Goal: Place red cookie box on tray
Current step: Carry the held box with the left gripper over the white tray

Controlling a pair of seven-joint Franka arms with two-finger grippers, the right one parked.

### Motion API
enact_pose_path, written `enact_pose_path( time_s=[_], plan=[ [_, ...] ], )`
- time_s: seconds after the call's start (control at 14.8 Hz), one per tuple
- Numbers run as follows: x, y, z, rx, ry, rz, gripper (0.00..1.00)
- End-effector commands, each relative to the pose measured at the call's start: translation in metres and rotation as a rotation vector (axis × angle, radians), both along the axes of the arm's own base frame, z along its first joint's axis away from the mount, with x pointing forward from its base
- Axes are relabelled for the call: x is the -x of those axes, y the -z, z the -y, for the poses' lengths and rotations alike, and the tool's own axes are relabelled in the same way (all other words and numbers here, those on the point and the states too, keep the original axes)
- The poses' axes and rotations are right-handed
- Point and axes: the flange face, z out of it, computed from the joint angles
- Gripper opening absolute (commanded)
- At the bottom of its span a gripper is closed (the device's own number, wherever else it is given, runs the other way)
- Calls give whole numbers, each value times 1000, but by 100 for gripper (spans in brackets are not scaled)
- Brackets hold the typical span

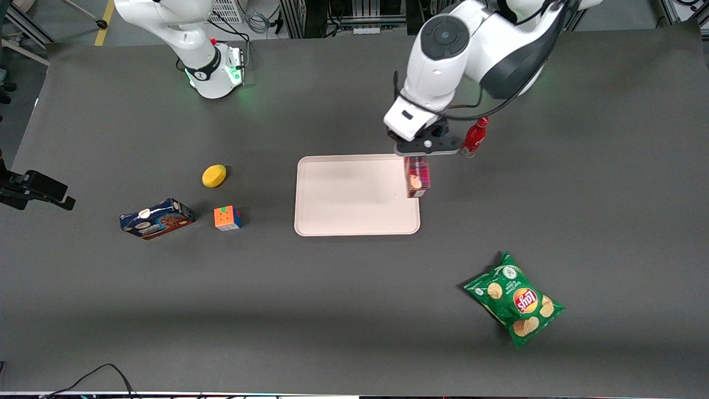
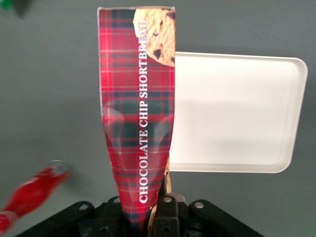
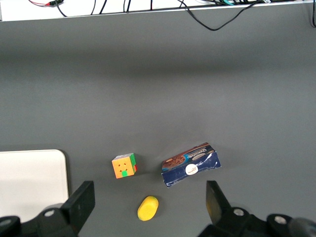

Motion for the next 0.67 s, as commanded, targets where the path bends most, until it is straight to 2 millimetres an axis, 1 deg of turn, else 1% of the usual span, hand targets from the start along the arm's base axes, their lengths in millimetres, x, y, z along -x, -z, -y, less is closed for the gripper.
enact_pose_path(
  time_s=[0.0, 0.07, 0.13, 0.27, 0.4, 0.47, 0.61],
  plan=[
    [5, 57, 14, 11, -3, 35, 0],
    [5, 75, 13, 2, -8, 46, 0],
    [3, 86, 14, 3, -34, 64, 0],
    [9, 112, 24, -15, -45, 80, 0],
    [9, 137, 27, -53, -66, 105, 0],
    [13, 148, 31, -66, -57, 110, 0],
    [17, 163, 36, -63, -59, 116, 0]
  ],
)
